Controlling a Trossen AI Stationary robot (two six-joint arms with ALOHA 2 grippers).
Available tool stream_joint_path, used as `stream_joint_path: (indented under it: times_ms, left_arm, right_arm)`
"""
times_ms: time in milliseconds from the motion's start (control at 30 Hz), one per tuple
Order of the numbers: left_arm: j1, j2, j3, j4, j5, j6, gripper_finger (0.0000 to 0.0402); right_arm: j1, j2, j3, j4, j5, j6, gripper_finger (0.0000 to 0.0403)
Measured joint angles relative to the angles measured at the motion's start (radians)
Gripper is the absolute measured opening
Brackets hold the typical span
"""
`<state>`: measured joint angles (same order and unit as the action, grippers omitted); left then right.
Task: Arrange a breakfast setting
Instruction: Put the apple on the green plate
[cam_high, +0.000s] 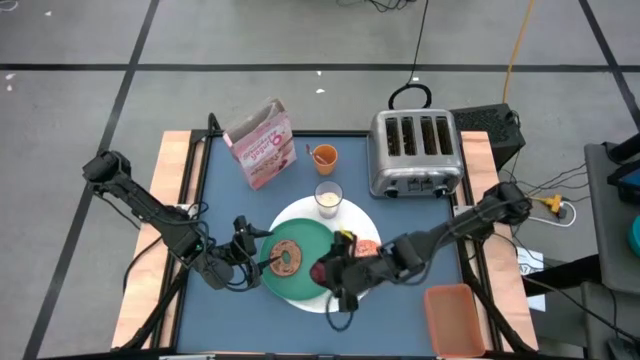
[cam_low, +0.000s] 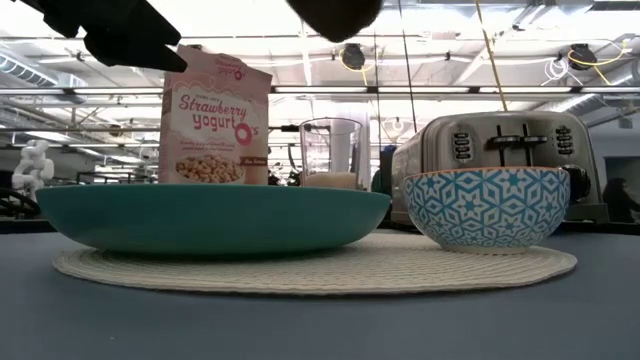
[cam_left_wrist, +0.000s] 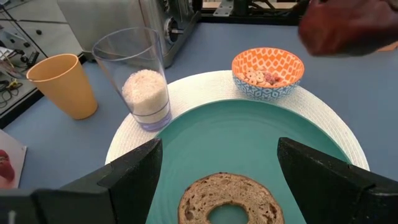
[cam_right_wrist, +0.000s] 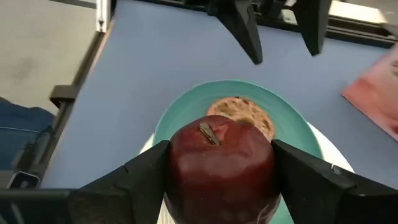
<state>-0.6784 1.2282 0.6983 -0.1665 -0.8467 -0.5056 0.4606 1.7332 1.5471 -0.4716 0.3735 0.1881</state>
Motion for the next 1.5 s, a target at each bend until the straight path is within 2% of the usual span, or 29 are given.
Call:
stream_joint_path:
  times_ms: [300, 467, 600, 767, 867, 933, 1033, 1267, 1500]
  left_arm:
    - [0.0, 0.0, 0.0, 0.0, 0.0, 0.0, 0.0321]
    - [0.0, 0.0, 0.0, -0.001, 0.0, -0.006, 0.0322]
    - [0.0, 0.0, 0.0, 0.003, 0.0, -0.016, 0.0322]
    - [0.0, 0.0, 0.0, 0.006, 0.0, -0.021, 0.0321]
    - [0.0, 0.0, 0.0, 0.014, 0.0, -0.03, 0.0321]
    - [0.0, 0.0, 0.0, 0.014, 0.0, -0.033, 0.0321]
    - [0.0, 0.0, 0.0, 0.015, 0.0, -0.044, 0.0322]
    - [0.0, 0.0, 0.0, 0.015, 0.0, -0.057, 0.0322]
    - [0.0, 0.0, 0.0, 0.015, 0.0, -0.057, 0.0321]
  right_arm:
    - [-0.126, -0.007, -0.007, 0.022, -0.214, -0.109, 0.0258]
    - [-0.182, -0.037, -0.161, 0.079, -0.318, -0.059, 0.0258]
    - [-0.218, -0.114, -0.362, 0.328, -0.357, -0.027, 0.0258]
    - [-0.279, -0.189, -0.601, 0.899, -0.372, -0.047, 0.0258]
    - [-0.312, -0.168, -0.732, 1.224, -0.427, -0.018, 0.0258]
    - [-0.321, -0.142, -0.792, 1.378, -0.429, 0.008, 0.0258]
    - [-0.323, -0.088, -0.828, 1.48, -0.426, 0.004, 0.0258]
    - [-0.307, 0.03, -0.821, 1.518, -0.427, -0.061, 0.0258]
    - [-0.309, 0.185, -0.821, 1.673, -0.422, -0.025, 0.0258]
